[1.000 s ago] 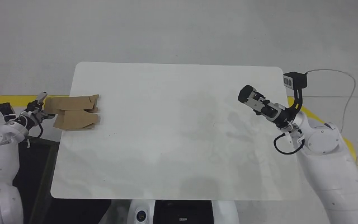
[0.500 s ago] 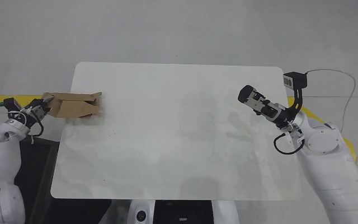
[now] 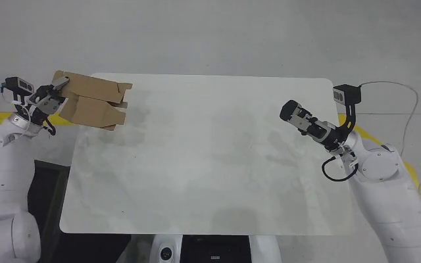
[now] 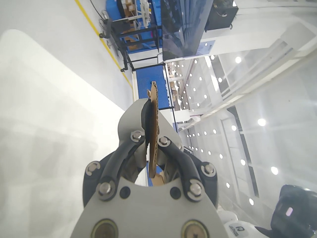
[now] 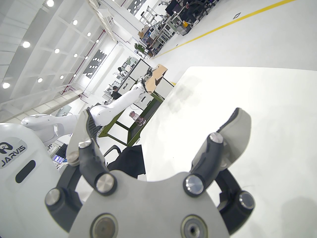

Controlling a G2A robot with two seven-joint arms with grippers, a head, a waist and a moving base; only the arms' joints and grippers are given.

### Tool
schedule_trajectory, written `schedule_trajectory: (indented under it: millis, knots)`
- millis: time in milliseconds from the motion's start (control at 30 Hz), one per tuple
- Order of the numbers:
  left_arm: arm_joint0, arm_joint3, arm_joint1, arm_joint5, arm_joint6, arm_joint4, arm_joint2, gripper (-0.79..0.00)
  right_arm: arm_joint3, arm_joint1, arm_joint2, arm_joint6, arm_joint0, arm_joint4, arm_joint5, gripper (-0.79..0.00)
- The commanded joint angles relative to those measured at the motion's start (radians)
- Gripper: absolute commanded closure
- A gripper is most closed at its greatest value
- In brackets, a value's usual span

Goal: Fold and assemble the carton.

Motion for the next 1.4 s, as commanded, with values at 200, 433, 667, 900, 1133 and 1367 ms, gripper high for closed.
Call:
schedule_trajectory:
  millis: [200,433,667,900,1133,1367]
  knots:
    - [0.003,-0.224,-0.056,0.062,0.069,-0.002,0.147,0.0,0.0,0.0,0.0,0.0,0.0,0.0,0.0,-0.785]
    - [-0.057,-0.27,-0.092,0.085,0.086,0.031,0.26,0.0,0.0,0.0,0.0,0.0,0.0,0.0,0.0,-0.785]
    - [-0.106,-0.312,-0.135,0.072,0.055,0.05,0.385,0.0,0.0,0.0,0.0,0.0,0.0,0.0,0.0,-0.785]
    - [-0.144,-0.343,-0.18,0.074,0.035,0.065,0.509,0.0,0.0,0.0,0.0,0.0,0.0,0.0,0.0,-0.785]
    - [-0.132,-0.376,-0.211,0.063,0.022,0.031,0.576,0.0,0.0,0.0,0.0,0.0,0.0,0.0,0.0,-0.785]
    - [-0.081,-0.434,-0.221,0.04,0.021,0.071,0.614,0.0,0.0,0.0,0.0,0.0,0.0,0.0,0.0,-0.785]
